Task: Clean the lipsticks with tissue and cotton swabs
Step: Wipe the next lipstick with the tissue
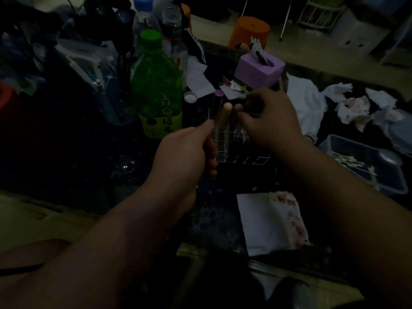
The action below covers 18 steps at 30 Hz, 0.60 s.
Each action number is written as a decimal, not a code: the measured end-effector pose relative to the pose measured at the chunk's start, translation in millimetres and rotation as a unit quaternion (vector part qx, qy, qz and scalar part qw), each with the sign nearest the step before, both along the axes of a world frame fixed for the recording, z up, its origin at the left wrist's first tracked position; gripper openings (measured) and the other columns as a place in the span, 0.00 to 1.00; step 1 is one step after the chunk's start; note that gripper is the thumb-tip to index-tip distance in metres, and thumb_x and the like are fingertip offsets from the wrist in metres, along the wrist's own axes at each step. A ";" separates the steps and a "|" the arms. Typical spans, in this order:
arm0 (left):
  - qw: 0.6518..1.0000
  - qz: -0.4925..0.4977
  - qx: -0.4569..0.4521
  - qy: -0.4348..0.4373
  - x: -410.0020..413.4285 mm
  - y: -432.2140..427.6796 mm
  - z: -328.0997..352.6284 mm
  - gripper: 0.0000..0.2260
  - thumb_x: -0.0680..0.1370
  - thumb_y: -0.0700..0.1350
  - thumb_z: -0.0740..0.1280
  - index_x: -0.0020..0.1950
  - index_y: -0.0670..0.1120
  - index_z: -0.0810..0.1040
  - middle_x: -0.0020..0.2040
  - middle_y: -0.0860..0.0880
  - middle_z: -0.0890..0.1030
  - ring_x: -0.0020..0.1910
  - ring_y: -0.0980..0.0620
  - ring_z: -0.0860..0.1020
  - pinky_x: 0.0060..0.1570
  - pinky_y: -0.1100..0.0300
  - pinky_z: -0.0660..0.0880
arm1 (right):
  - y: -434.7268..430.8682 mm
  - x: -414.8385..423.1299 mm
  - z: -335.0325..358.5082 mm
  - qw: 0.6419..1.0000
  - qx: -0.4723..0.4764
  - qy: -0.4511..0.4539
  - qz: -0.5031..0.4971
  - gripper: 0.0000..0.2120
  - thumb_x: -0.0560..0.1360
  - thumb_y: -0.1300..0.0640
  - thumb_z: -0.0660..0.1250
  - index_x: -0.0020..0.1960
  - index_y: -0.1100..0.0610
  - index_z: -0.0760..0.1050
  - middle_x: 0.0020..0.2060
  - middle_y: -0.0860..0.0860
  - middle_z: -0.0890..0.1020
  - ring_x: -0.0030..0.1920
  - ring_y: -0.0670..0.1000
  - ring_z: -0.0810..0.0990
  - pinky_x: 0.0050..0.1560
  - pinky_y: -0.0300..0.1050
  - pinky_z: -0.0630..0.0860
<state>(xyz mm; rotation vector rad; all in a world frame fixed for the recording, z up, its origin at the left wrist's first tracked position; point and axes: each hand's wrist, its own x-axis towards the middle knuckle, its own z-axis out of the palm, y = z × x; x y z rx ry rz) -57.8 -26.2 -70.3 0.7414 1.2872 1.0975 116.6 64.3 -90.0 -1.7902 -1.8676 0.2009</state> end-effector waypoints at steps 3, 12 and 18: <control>1.000 -0.009 0.001 0.003 0.4 -1.0 0.7 0.20 0.80 0.52 0.67 0.31 0.45 0.73 0.31 0.46 0.75 0.29 0.50 0.73 0.29 0.56 0.71 | 11.0 -5.3 3.9 0.999 -0.042 -0.006 0.021 0.18 0.73 0.49 0.71 0.61 0.51 0.76 0.48 0.44 0.79 0.56 0.51 0.78 0.57 0.52 0.77; 0.997 -0.066 -0.018 0.027 0.6 -3.4 1.8 0.19 0.81 0.52 0.66 0.32 0.46 0.75 0.31 0.48 0.77 0.30 0.50 0.75 0.33 0.55 0.72 | 1.7 -10.4 17.9 0.998 -0.011 0.050 0.023 0.22 0.75 0.56 0.70 0.69 0.52 0.72 0.49 0.44 0.79 0.52 0.46 0.78 0.56 0.46 0.78; 0.975 -0.116 0.081 0.173 6.4 -11.3 4.9 0.04 0.78 0.51 0.71 0.48 0.51 0.82 0.37 0.57 0.82 0.34 0.60 0.79 0.32 0.67 0.74 | -62.7 7.7 66.8 0.995 0.052 0.074 0.031 0.20 0.76 0.55 0.71 0.66 0.53 0.72 0.44 0.41 0.78 0.41 0.33 0.76 0.42 0.21 0.71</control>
